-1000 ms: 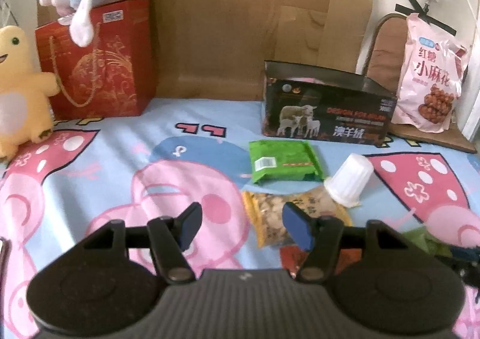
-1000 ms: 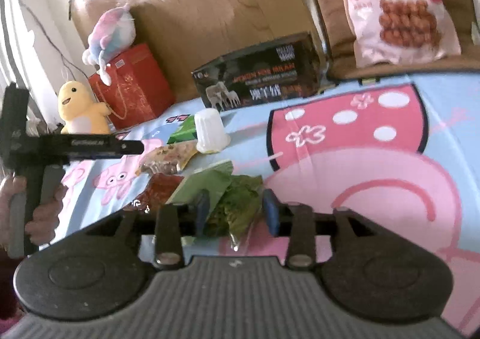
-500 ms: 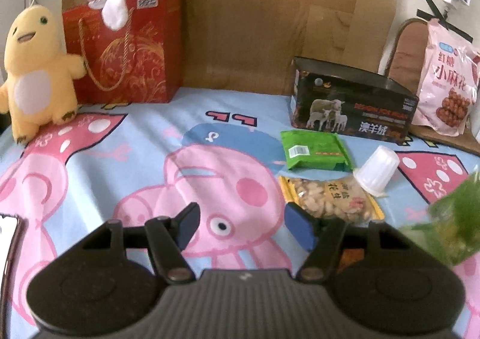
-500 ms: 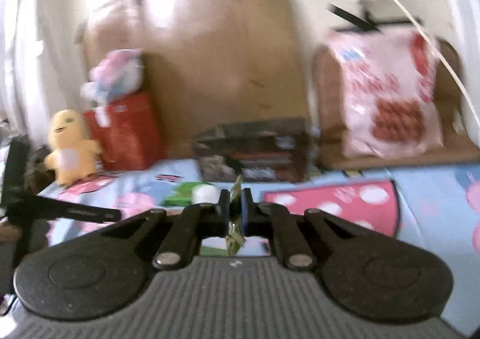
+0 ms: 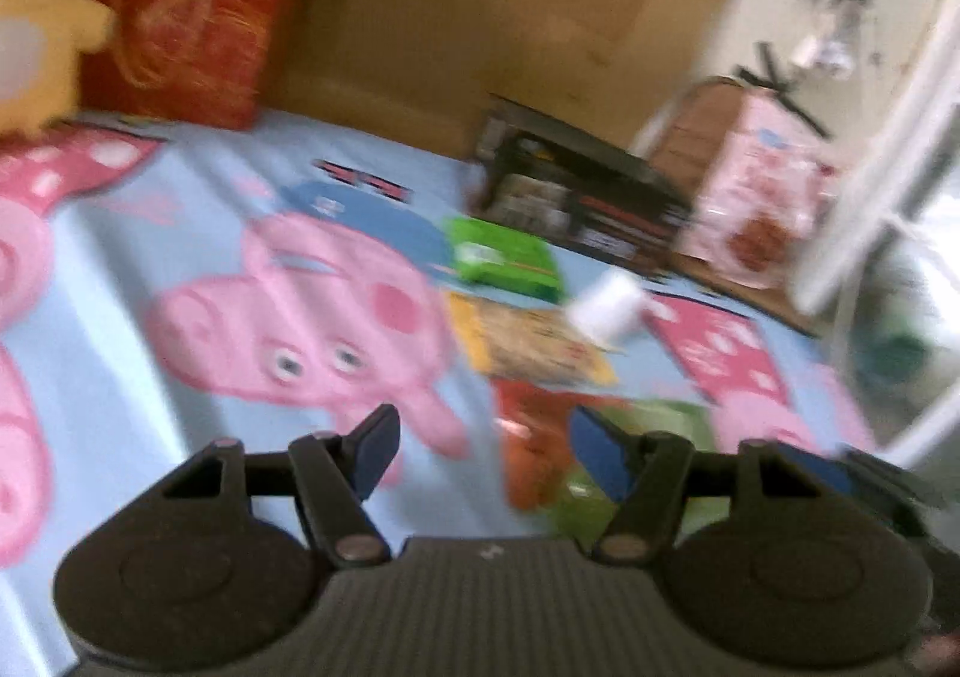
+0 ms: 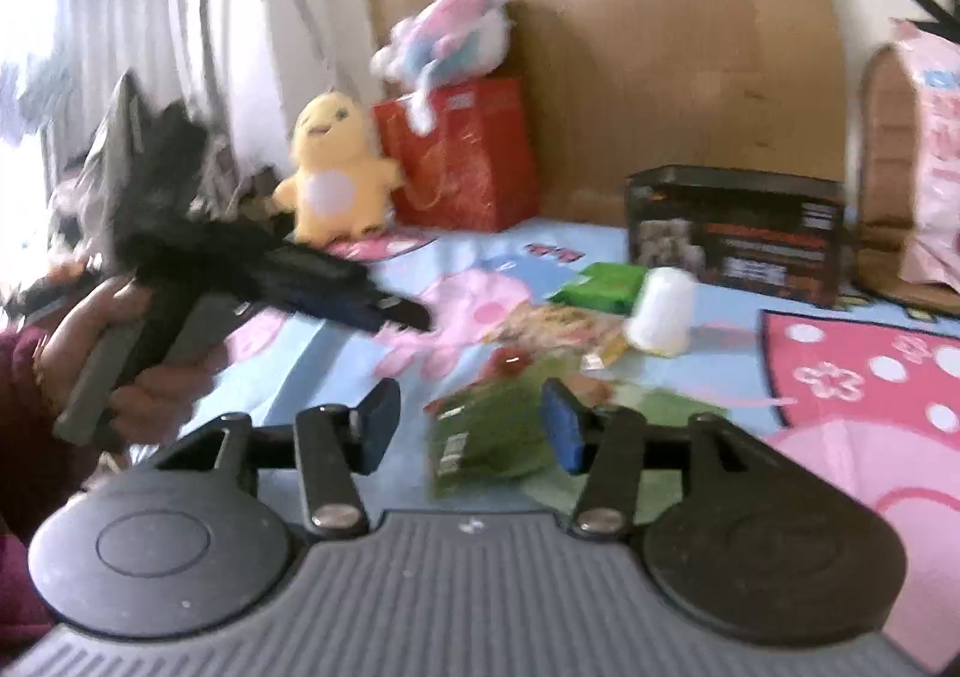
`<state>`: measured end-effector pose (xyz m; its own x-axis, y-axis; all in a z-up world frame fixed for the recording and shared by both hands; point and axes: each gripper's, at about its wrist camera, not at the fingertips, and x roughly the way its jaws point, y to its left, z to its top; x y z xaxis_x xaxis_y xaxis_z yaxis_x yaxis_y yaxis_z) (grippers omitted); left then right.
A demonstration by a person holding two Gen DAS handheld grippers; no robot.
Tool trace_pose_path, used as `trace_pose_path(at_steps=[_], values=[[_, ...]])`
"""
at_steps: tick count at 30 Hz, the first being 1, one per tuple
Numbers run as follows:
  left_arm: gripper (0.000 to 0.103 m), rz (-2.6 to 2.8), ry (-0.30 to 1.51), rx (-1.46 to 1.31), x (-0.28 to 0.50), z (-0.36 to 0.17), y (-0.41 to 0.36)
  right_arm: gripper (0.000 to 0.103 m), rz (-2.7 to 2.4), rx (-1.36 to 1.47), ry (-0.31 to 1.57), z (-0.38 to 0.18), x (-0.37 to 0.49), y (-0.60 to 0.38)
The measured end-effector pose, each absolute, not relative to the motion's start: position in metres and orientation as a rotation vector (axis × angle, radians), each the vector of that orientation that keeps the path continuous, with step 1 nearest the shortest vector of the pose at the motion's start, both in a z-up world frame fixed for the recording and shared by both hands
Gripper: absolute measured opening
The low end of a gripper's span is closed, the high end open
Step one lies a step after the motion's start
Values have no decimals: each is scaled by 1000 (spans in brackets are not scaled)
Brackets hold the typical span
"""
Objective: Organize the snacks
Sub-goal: 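Grasp the green packet with the right gripper and lift it, then lift the green leafy clear bag off the sheet with the right gripper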
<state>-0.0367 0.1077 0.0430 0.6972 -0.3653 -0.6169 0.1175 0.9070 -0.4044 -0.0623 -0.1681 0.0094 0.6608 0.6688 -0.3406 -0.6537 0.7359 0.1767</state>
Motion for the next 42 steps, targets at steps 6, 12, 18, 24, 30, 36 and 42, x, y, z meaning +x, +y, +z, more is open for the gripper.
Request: trace_pose_path(at_steps=[6, 12, 18, 24, 30, 36, 42], values=[[61, -377, 833, -422, -46, 33, 98, 63, 743, -17, 404, 13, -57, -169], [48, -362, 891, -463, -54, 18, 94, 74, 875, -150, 436, 7, -39, -146], [48, -346, 896, -473, -48, 19, 93, 76, 979, -260, 532, -3, -27, -129], [48, -312, 904, -386, -42, 24, 77, 71, 978, -342, 580, -6, -35, -109], [49, -284, 912, -352, -43, 26, 70, 61, 956, -307, 580, -6, -34, -114], [50, -269, 922, -328, -42, 28, 64, 61, 957, -313, 580, -6, -34, -113], [52, -267, 923, -314, -42, 28, 60, 61, 956, -311, 579, -6, -35, -114]])
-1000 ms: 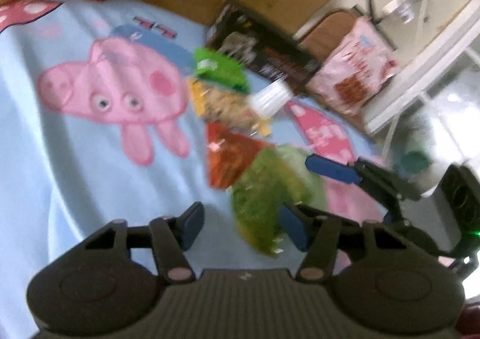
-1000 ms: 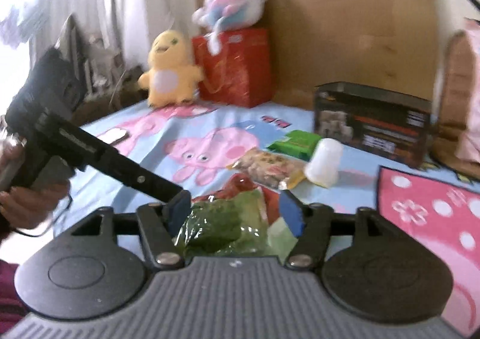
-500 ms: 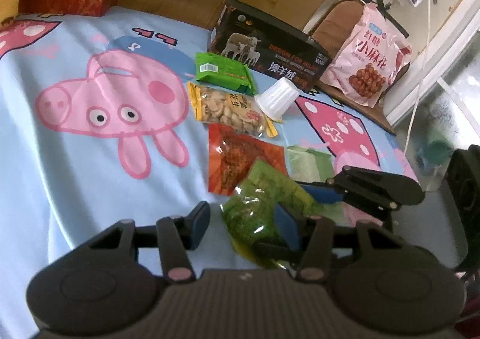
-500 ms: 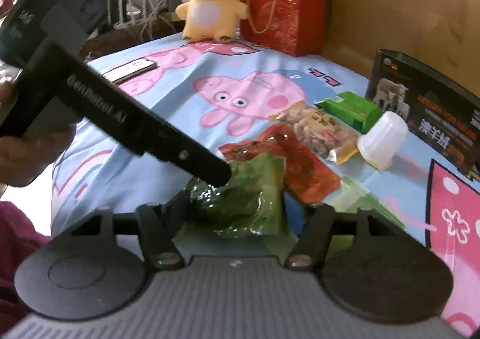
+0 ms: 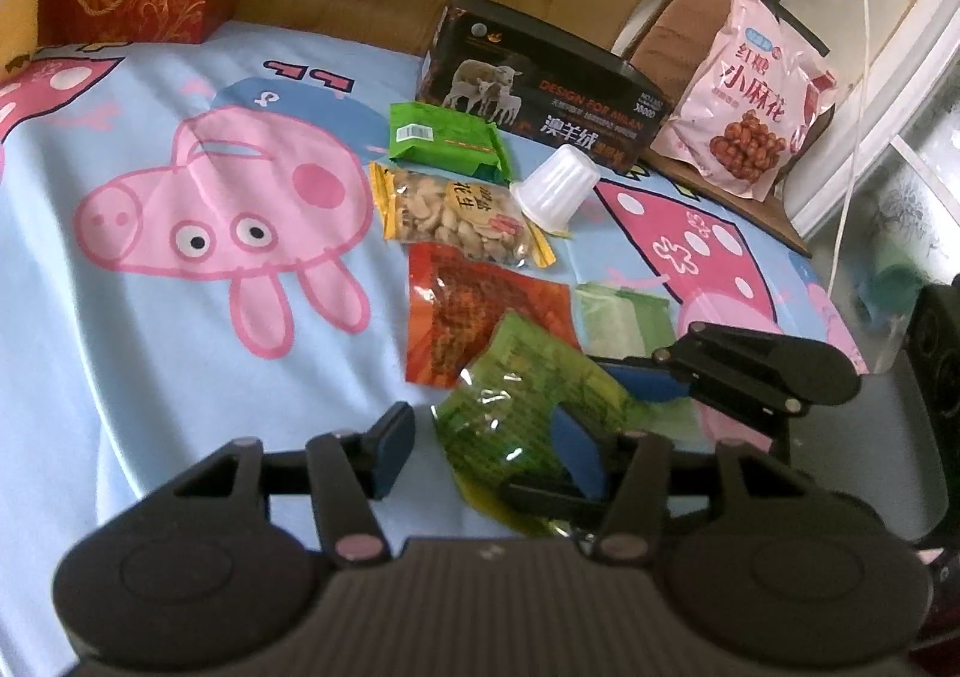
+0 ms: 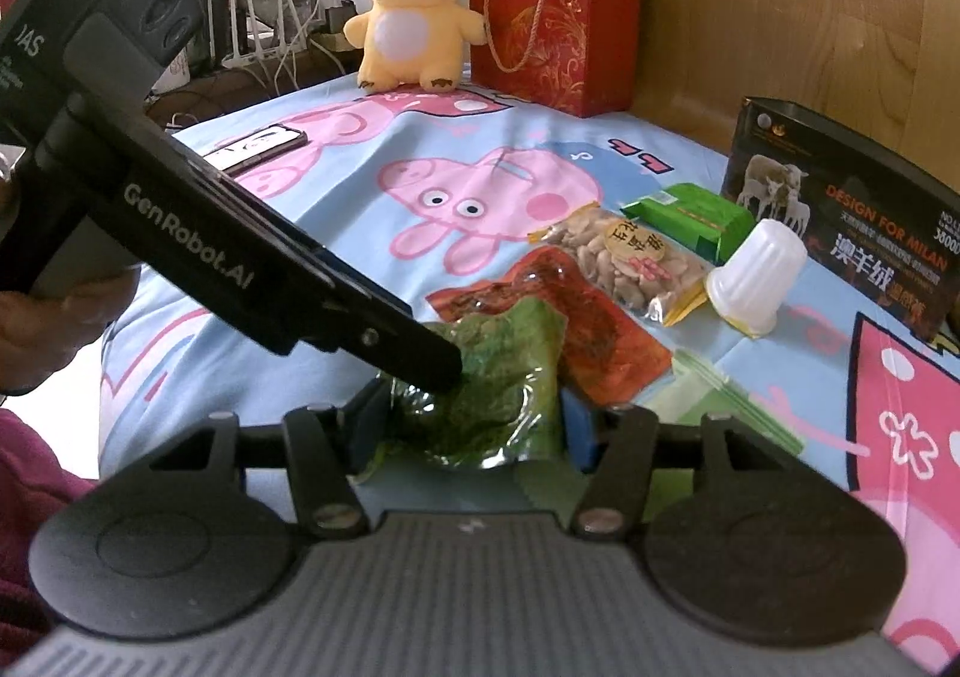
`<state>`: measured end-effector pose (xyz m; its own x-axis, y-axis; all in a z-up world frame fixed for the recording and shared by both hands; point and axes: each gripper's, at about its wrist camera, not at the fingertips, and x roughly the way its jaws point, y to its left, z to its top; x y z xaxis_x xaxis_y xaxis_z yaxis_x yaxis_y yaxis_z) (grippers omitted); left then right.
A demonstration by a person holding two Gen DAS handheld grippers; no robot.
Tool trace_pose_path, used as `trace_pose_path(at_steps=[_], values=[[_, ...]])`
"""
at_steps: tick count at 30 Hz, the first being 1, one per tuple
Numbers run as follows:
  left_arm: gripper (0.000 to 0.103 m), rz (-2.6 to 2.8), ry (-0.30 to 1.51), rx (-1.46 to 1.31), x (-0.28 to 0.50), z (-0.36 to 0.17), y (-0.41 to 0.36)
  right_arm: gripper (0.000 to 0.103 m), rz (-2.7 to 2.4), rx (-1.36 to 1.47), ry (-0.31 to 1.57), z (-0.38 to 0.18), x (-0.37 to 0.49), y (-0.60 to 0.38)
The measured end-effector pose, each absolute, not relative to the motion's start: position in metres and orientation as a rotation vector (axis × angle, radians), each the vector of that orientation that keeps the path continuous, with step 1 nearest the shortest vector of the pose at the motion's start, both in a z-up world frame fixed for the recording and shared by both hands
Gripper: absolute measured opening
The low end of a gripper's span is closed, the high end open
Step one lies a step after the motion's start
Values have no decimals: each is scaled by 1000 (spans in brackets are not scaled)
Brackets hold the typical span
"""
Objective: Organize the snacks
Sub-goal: 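Lift the green leafy clear bag off the sheet with the right gripper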
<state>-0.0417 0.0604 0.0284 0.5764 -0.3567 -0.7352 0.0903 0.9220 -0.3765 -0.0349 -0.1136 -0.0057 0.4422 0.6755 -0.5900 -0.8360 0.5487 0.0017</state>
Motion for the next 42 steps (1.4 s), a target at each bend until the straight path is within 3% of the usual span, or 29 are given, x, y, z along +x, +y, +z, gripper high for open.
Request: trace_pose_path(at_steps=[30, 34, 40, 42], values=[[48, -293, 915, -311, -44, 29, 56, 61, 951, -305, 576, -5, -35, -115], [46, -352, 904, -318, -47, 31, 53, 50, 914, -334, 532, -5, -51, -118], [45, -410, 863, -343, -45, 35, 51, 41, 853, -276, 469, -5, -60, -132], [31, -453, 837, -368, -42, 41, 53, 36, 836, -249, 450, -2, -59, -134]])
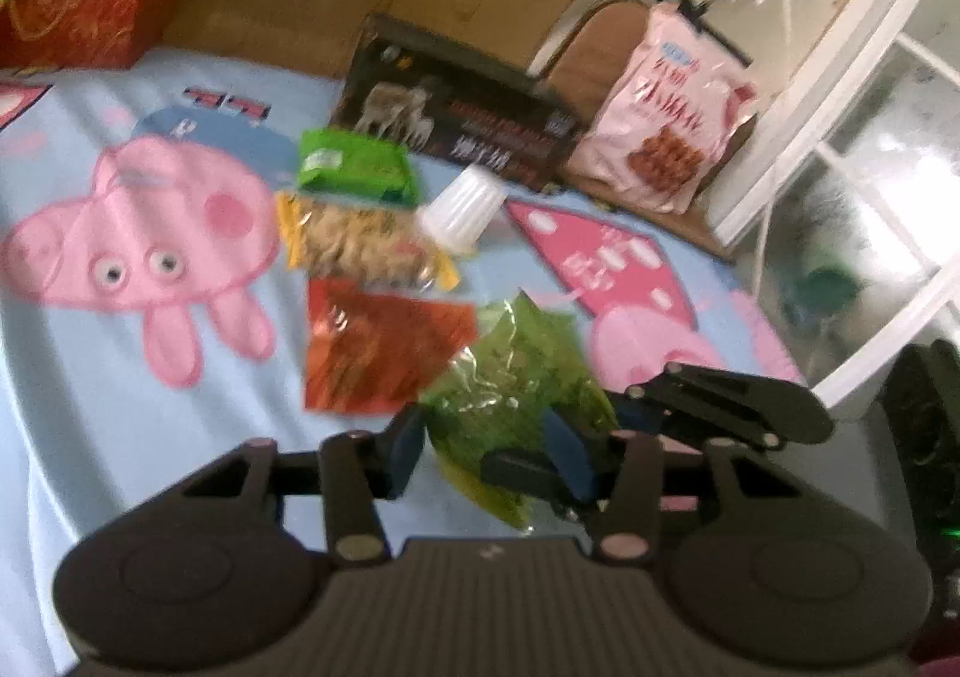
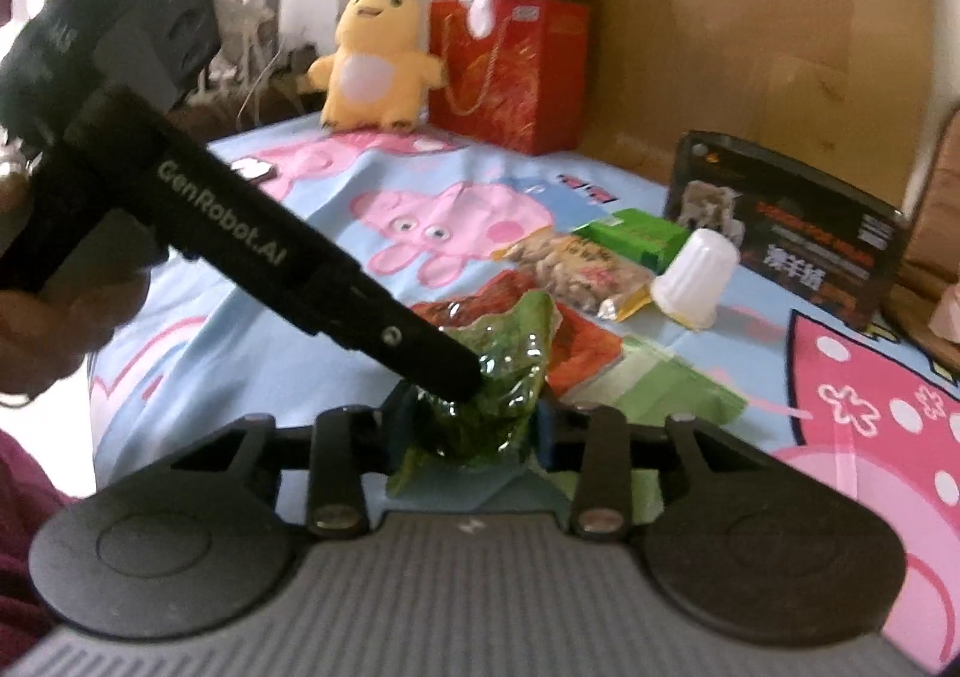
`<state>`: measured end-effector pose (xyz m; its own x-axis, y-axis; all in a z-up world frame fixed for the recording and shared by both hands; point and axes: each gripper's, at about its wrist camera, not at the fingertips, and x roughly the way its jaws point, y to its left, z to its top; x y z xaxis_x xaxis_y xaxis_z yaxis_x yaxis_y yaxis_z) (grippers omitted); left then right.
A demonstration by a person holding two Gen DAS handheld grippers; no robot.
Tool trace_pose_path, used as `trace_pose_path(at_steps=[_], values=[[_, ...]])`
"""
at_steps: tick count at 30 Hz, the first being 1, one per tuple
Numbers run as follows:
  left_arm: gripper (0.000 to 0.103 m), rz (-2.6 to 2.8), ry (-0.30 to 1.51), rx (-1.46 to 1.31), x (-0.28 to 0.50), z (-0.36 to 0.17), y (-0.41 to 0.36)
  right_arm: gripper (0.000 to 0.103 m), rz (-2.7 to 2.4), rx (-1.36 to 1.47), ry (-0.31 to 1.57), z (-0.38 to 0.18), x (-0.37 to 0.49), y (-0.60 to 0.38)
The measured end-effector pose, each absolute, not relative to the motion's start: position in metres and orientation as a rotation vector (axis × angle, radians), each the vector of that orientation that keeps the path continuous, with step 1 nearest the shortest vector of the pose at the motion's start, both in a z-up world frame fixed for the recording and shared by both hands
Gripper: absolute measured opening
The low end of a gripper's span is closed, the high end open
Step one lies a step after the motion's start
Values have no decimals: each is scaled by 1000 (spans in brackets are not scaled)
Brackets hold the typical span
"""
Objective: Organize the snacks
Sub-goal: 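Lift the green leafy clear bag off the sheet with the right gripper, then carry the green leafy bag into the black tin box and release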
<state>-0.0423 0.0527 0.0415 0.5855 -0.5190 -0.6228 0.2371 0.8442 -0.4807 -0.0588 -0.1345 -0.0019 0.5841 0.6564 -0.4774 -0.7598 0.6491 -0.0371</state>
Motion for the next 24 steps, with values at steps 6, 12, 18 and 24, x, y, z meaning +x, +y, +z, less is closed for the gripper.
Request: trace_pose_path(at_steps=[6, 12, 18, 24], values=[[29, -503, 768, -346, -17, 71, 50, 21, 791, -205, 389, 19, -44, -127], [30, -547, 672, -313, 40, 108, 42, 20, 755, -2, 386, 51, 4, -145], [32, -535, 585, -263, 130, 137, 26, 20, 621, 27, 321, 89, 75, -152], [38, -429, 604, -254, 187, 124, 22, 25, 467, -14, 349, 89, 153, -150]])
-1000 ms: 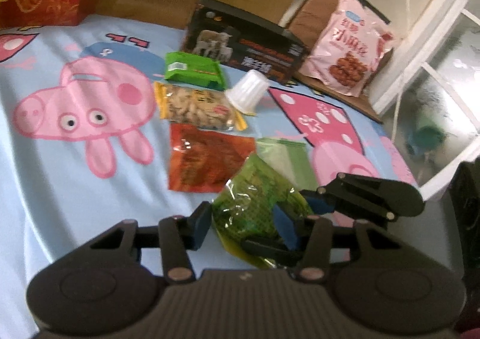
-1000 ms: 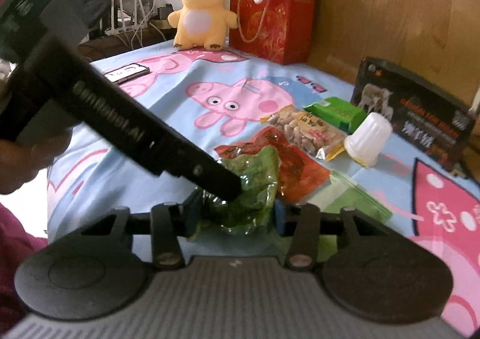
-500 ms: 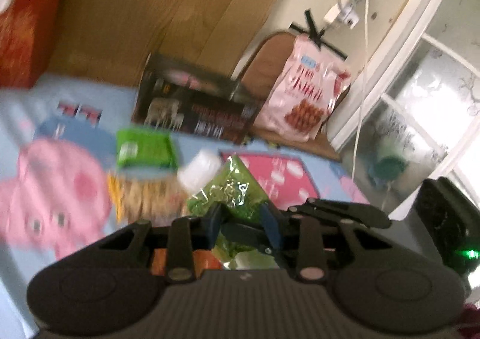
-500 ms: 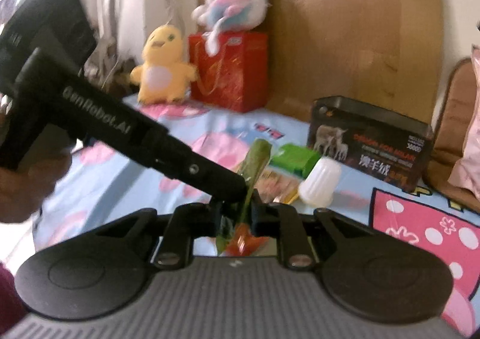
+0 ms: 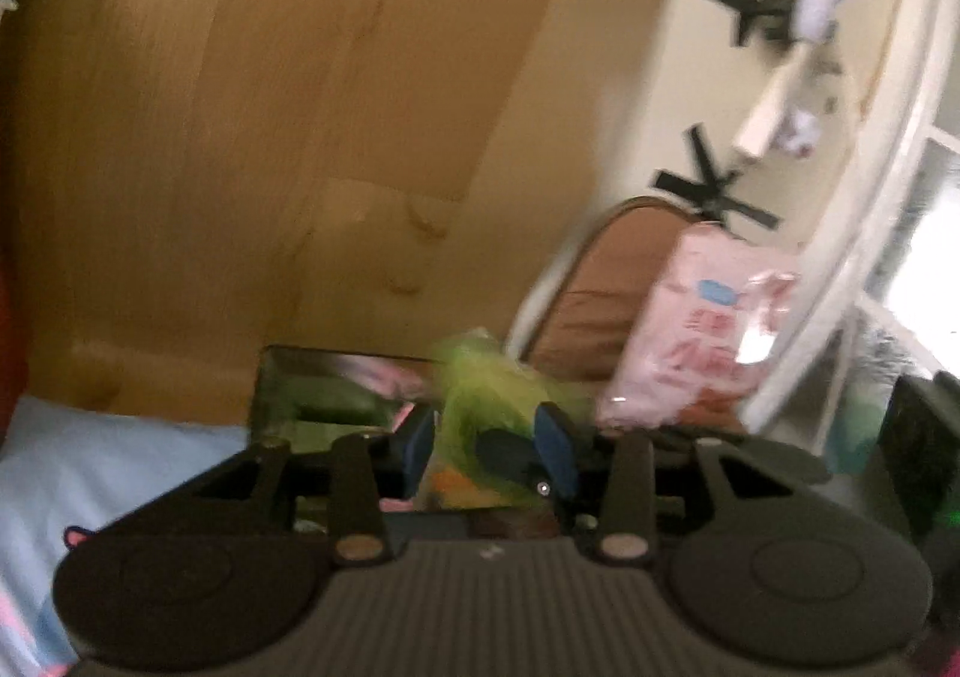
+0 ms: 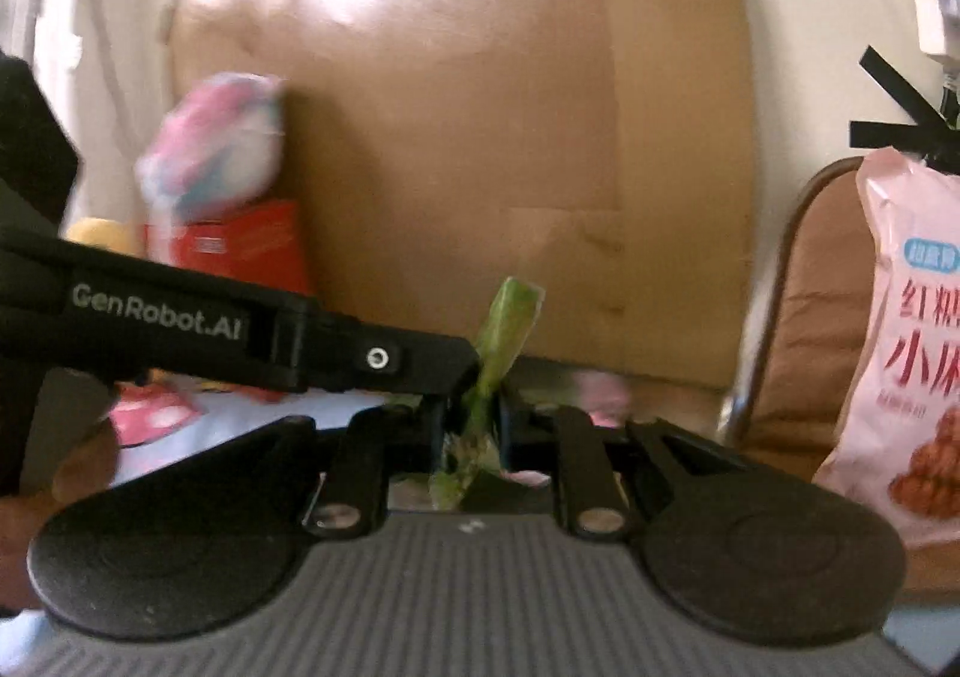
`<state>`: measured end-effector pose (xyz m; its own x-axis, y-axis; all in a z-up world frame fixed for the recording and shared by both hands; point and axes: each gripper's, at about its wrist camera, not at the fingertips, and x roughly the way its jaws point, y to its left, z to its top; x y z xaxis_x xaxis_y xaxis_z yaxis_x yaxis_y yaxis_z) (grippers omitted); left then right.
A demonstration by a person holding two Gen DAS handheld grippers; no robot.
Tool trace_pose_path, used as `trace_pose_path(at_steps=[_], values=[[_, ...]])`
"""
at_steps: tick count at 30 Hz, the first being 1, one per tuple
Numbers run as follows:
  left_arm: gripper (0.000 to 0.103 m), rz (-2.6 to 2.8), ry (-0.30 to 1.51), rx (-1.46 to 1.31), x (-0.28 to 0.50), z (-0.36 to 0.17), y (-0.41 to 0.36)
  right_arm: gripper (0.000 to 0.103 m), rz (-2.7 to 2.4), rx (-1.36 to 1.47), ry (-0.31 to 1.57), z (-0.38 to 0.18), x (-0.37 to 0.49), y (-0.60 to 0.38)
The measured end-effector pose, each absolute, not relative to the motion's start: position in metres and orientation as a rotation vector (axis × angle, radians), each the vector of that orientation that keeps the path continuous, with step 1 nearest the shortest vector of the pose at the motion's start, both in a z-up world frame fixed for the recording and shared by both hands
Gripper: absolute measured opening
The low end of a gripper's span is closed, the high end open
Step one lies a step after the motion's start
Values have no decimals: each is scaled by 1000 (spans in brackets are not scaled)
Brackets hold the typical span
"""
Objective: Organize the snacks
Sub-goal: 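Carry the green leafy bag into the black tin box and release, then grasp the green barcode snack packet with the right gripper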
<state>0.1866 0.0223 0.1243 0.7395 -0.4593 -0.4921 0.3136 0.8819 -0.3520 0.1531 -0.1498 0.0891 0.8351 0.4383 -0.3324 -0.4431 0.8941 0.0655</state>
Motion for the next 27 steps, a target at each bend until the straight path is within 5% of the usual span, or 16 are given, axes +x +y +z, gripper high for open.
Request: trace_pose_path(at_steps=[3, 9, 22, 25, 27], values=[[39, -434, 603, -300, 174, 113, 50, 48, 381, 7, 374, 82, 171, -160], [40, -332, 656, -308, 137, 74, 100, 49, 438, 202, 348, 69, 135, -195], [46, -296, 801, -474, 131, 12, 115, 54, 711, 174, 849, 17, 165, -131], [32, -292, 790, -437, 130, 10, 108, 52, 733, 155, 910, 13, 168, -125], [27, -293, 787, -455, 129, 8, 111, 40, 740, 125, 916, 16, 169, -116]])
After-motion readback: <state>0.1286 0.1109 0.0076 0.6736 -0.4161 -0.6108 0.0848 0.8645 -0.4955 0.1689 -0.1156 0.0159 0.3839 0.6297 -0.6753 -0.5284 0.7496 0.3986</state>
